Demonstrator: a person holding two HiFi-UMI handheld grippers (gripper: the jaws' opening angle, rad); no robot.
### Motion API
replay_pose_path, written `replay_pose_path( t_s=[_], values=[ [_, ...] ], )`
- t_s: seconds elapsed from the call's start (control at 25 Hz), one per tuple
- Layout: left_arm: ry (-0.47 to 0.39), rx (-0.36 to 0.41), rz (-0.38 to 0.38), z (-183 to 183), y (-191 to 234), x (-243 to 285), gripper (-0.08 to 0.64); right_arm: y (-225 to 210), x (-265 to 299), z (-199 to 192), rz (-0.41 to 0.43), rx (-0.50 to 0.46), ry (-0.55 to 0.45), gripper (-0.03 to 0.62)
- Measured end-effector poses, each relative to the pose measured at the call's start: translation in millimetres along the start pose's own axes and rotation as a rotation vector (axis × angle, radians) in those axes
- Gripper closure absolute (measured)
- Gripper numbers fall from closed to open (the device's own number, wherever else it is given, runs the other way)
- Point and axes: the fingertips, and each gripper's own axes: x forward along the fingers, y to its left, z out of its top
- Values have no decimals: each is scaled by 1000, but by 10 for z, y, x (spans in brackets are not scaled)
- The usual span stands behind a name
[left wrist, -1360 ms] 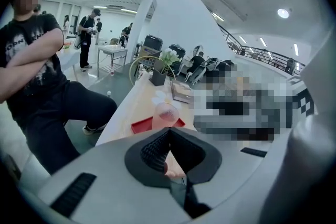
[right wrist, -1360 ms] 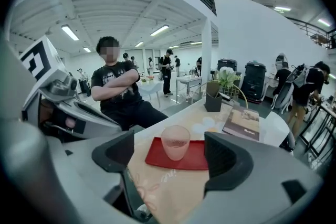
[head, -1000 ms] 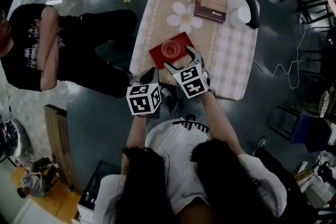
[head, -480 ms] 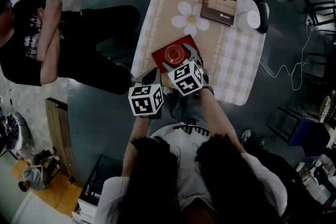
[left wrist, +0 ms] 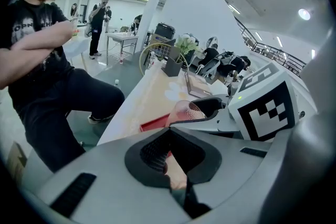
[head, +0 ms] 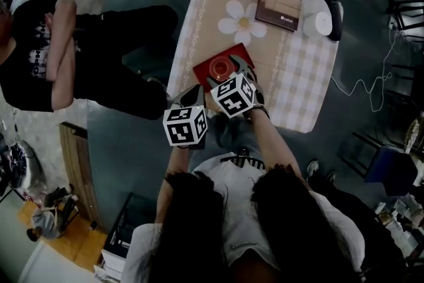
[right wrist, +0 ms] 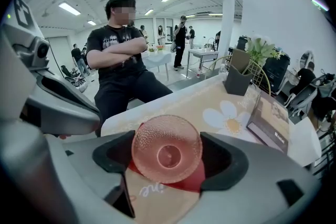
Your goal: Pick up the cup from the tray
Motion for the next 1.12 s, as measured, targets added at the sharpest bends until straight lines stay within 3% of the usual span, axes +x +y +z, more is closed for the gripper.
replay_pose_path(
  t_s=[0.48,1.12],
  values=[
    [14,22,-29,-4,-53,47,552,-142,-176,-24,-33,23,-14,201],
    [68,164,-176,-30,-808,322,552,-779,-761,-747,-191,193,30,201]
  ],
)
